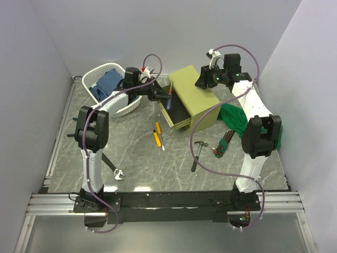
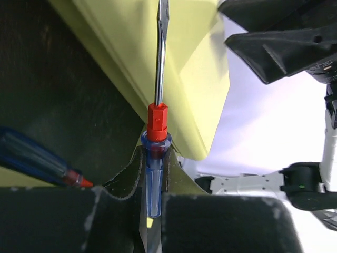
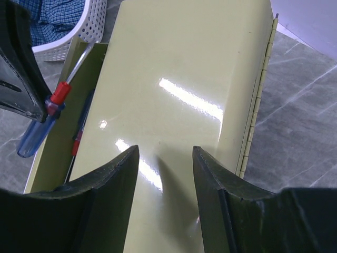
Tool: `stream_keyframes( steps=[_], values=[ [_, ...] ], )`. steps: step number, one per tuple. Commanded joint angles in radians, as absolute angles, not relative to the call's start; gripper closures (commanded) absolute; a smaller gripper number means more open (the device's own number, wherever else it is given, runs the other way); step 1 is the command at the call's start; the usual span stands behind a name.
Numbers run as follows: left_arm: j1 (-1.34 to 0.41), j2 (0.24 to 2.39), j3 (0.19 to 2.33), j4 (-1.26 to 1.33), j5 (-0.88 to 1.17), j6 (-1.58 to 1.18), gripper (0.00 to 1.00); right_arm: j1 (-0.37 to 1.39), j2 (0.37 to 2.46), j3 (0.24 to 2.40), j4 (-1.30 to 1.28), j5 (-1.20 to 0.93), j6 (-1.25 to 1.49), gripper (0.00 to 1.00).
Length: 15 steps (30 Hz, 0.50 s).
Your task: Sort the tools into containers
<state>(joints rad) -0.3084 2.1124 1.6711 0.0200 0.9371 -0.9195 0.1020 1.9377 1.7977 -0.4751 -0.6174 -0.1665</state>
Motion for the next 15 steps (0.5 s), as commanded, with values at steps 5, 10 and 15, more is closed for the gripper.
stream_keyframes(
  steps=[5, 10, 15],
  values=[
    [-0.288, 2.111, 1.637, 0.228, 1.067, -1.083, 0.48, 0.072, 2.011, 1.733, -0.718, -0.472, -0.175, 0.46],
    [-0.264, 2.05, 1.634, 0.195, 1.075, -1.039, 0.23, 0.074, 2.013, 1.729, -0.718, -0.472, -0.176, 0.46],
    [-0.2, 1.935, 1.602, 0.063, 1.034, -0.948, 0.21, 0.074, 2.02, 1.743, -0.716, -0.474, -0.173, 0.46]
  ],
)
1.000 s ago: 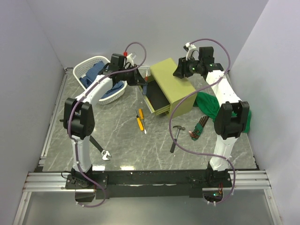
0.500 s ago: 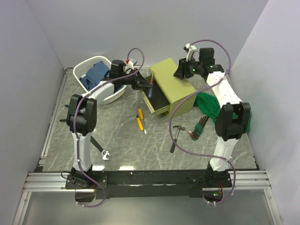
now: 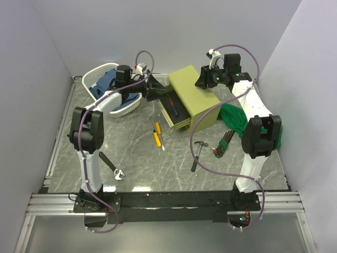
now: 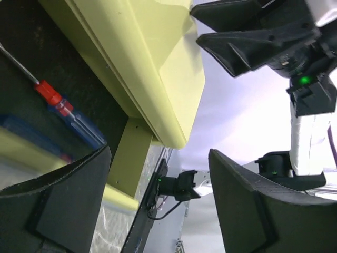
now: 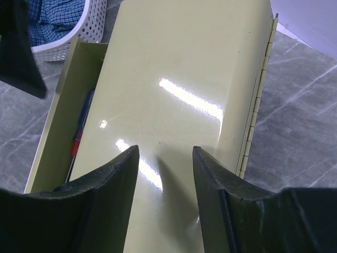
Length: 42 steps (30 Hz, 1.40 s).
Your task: Sort the tools into containers
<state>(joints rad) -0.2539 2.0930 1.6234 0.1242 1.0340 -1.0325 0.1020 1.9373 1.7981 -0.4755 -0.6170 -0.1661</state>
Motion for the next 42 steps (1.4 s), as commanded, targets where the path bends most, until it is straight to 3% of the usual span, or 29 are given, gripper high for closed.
stream_keyframes(
  steps=[1, 4, 8, 14, 19, 27, 32, 39, 42],
  values=[
    [-0.19, 1.913, 1.595, -0.075, 0.981, -0.866, 0.23, 0.074, 2.02, 1.744, -0.715, -0.474, -0.172, 0.46],
    [-0.181, 1.801, 1.543, -0.352, 0.756, -0.653, 0.27, 0.074, 2.023, 1.747, -0.715, -0.474, -0.172, 0.46],
    [-0.187, 1.738, 1.378, -0.489, 0.531, -0.558, 0.33, 0.072, 2.036, 1.753, -0.713, -0.471, -0.172, 0.46],
    [-0.212, 1.755, 1.279, -0.483, 0.489, -0.506, 0.45, 0.077, 2.043, 1.763, -0.715, -0.472, -0.169, 0.46],
    [-0.251, 1.834, 1.337, -0.5, 0.491, -0.469, 0.56, 0.078, 2.039, 1.756, -0.715, -0.471, -0.173, 0.46],
    [-0.336, 1.95, 1.448, -0.548, 0.428, -0.471, 0.65, 0.077, 2.031, 1.75, -0.716, -0.472, -0.173, 0.46],
    [-0.367, 1.967, 1.434, -0.549, 0.396, -0.494, 0.64, 0.064, 2.023, 1.769, -0.71, -0.488, -0.123, 0.46],
    [-0.436, 1.959, 1.398, -0.541, 0.338, -0.523, 0.54, 0.063, 2.017, 1.81, -0.703, -0.5, -0.104, 0.45],
    [-0.456, 1.954, 1.364, -0.541, 0.305, -0.545, 0.55, 0.061, 2.013, 1.815, -0.704, -0.514, -0.104, 0.45]
  ],
)
